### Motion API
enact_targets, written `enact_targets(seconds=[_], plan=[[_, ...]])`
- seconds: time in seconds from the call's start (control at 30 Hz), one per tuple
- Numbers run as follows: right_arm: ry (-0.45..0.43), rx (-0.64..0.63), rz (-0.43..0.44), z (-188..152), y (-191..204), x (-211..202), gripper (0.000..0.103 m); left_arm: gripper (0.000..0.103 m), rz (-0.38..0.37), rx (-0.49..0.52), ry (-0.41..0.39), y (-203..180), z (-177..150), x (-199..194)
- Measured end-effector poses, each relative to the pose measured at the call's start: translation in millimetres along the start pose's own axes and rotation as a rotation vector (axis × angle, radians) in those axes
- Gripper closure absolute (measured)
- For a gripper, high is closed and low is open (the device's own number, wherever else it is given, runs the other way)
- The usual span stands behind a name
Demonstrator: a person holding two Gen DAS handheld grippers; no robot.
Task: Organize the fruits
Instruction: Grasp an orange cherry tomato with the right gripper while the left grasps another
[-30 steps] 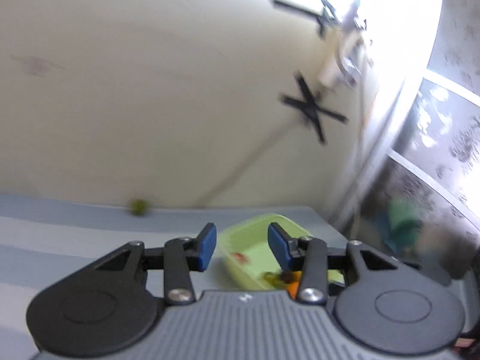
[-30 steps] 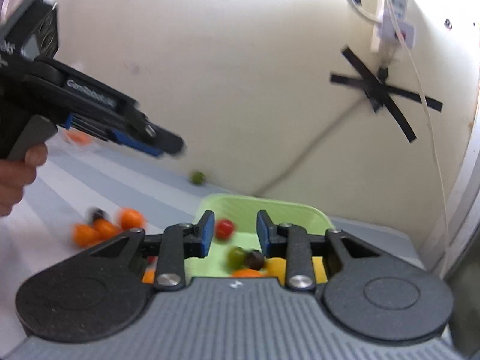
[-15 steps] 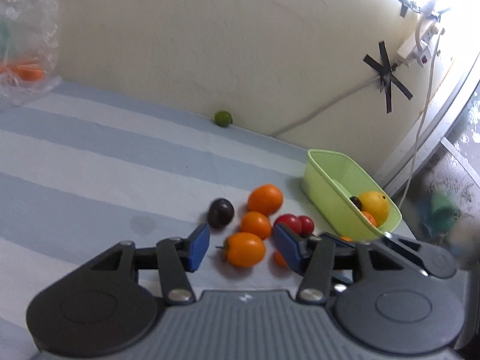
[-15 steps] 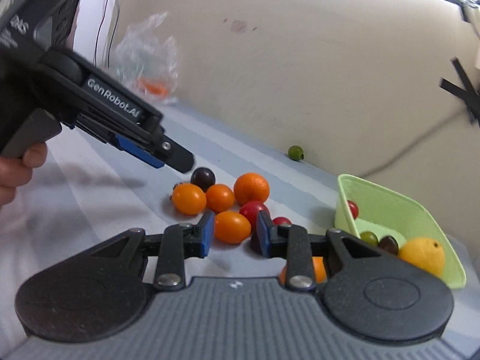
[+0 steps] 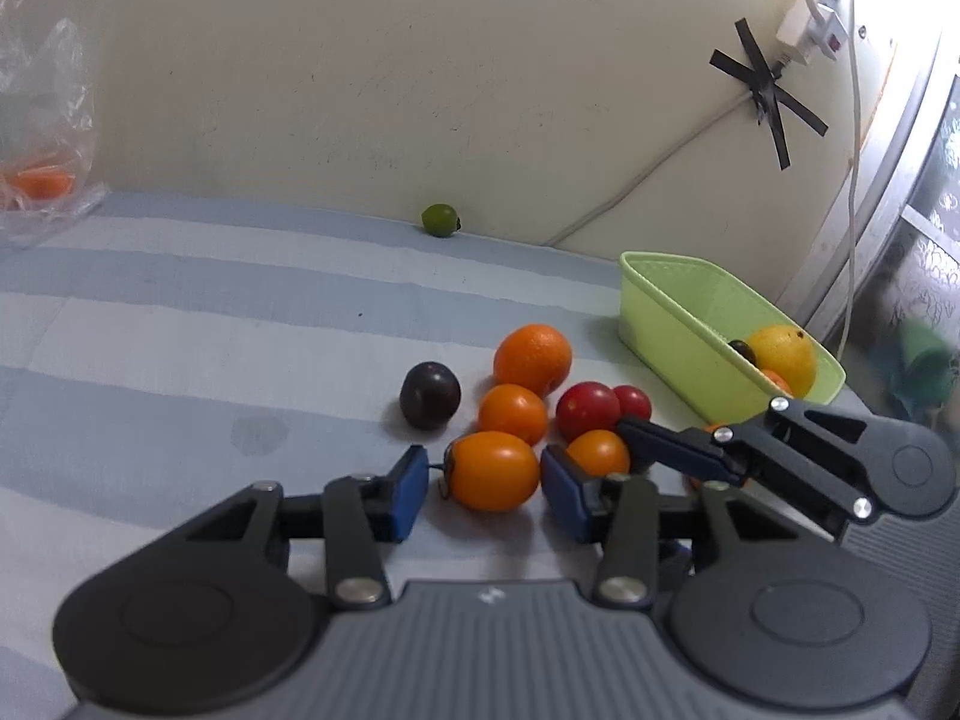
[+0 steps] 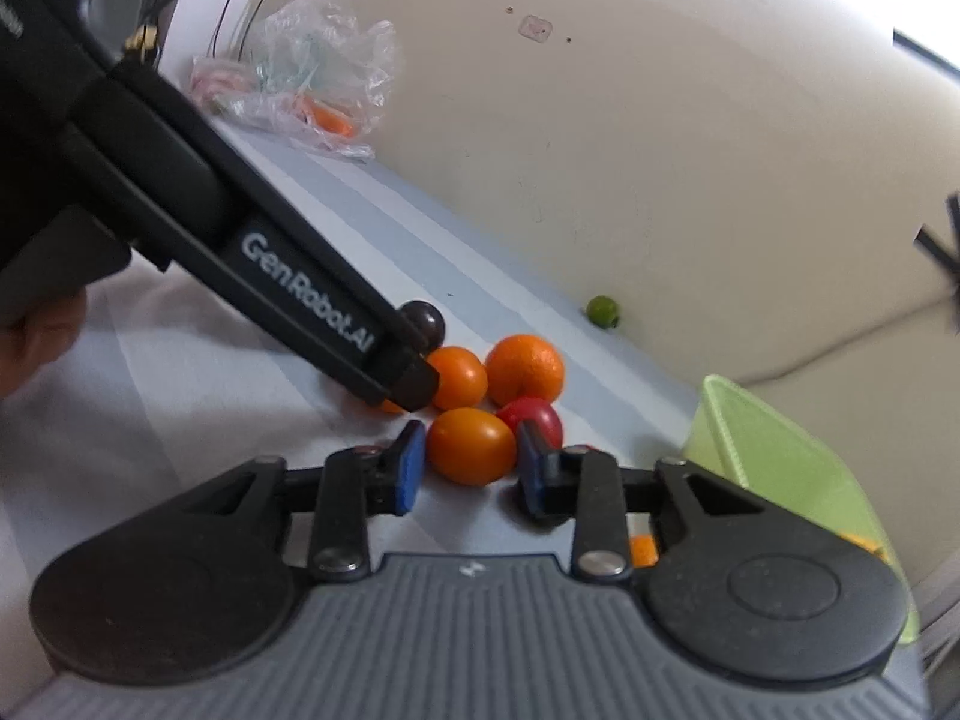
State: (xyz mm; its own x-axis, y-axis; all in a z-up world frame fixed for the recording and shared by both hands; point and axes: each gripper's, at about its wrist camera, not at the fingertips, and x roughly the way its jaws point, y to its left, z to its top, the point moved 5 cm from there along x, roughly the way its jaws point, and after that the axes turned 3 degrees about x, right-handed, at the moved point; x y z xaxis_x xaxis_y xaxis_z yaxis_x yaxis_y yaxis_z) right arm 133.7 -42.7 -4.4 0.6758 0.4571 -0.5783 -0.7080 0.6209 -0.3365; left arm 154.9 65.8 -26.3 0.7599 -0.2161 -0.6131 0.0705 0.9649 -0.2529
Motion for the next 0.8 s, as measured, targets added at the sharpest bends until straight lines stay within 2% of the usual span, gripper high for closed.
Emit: enact_targets(seconds=[0.13, 0.23, 0.43, 0.6, 0.7, 0.8], plan=[[-0.035, -0.003, -0.020, -2.6, 4.8, -23.0, 0.068, 0.061, -0.060, -0.003, -0.021, -10.6, -9.8, -26.8], [-0.068, 0.053, -0.016, -8.4, 1.4, -54.6, 0.069, 0.061, -0.103, 0.007, -0.029, -22.7, -20.6, -45.0], [-0.037, 0.191, -0.042, -41.2, -13.8, -103.4, 0.069, 0.061, -0.172, 0.058, 0.007, -56.8, -43.9, -53.8], [0.019, 0.297, -0.082, -72.3, -26.4, -123.2, 0.068, 0.061, -0.173, 0.128, 0.038, -83.8, -57.0, -45.0], [0.031, 0.373, -0.063, -84.3, -33.4, -127.4, 0.068, 0.059, -0.140, 0.160, 0.034, -90.7, -62.4, -41.5], [0.032, 0.384, -0.058, -86.9, -31.4, -128.6, 0.066, 0.058, -0.111, 0.176, 0.028, -95.3, -64.5, -44.2]])
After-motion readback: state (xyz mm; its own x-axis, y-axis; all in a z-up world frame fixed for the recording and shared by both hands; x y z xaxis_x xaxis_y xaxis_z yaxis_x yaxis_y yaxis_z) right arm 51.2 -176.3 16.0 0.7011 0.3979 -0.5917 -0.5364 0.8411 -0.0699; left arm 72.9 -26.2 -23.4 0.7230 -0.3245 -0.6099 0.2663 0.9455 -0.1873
